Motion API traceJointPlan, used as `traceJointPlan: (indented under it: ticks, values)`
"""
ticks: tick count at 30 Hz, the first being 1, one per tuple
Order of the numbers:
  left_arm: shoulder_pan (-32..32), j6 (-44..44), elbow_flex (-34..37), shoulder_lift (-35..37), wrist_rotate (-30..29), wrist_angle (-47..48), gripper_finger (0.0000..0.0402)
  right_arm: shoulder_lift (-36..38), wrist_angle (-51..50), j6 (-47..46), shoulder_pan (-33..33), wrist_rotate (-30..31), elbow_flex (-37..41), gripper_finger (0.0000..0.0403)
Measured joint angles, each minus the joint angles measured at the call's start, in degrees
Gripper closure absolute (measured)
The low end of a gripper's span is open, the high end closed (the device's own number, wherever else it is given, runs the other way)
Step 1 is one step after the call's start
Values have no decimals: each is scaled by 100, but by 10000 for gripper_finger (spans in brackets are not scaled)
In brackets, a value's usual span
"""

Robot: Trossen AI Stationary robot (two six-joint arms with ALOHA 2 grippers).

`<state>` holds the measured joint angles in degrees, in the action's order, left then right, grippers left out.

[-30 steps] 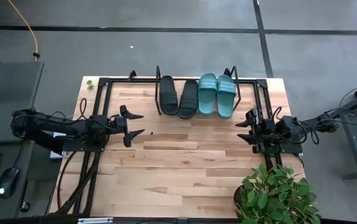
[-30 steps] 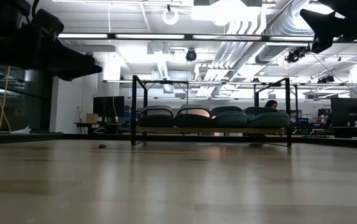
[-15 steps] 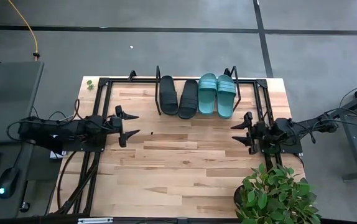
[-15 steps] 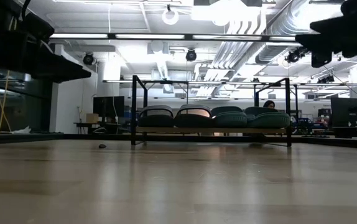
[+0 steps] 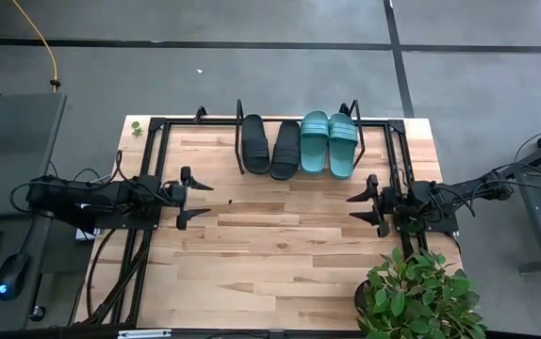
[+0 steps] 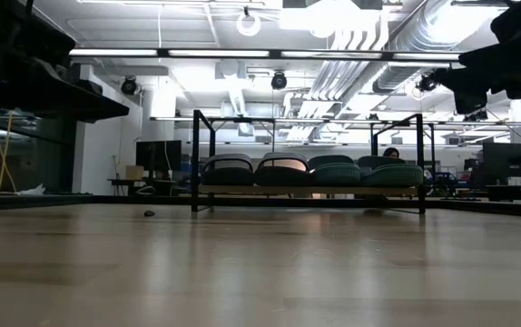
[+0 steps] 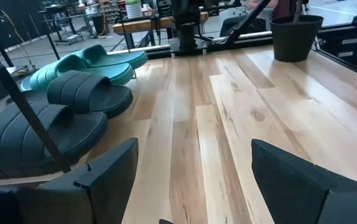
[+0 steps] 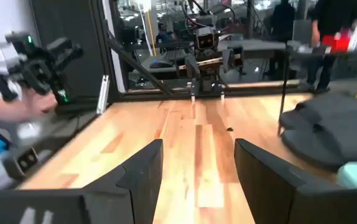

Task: Pick and place slides into the shelf
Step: Return to Home Position

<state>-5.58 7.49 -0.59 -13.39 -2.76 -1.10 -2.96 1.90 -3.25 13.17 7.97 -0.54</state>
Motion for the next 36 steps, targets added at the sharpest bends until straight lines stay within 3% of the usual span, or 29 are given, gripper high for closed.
traceJointPlan:
  ticks: [7,36]
  values:
    - [-2,-12,1,0,-10,-1,108,0,-3,-979,0,-1,-2,212]
    - [-2,-31,-2,0,-22,-9,108,0,-19,-979,-1,1,-7,212]
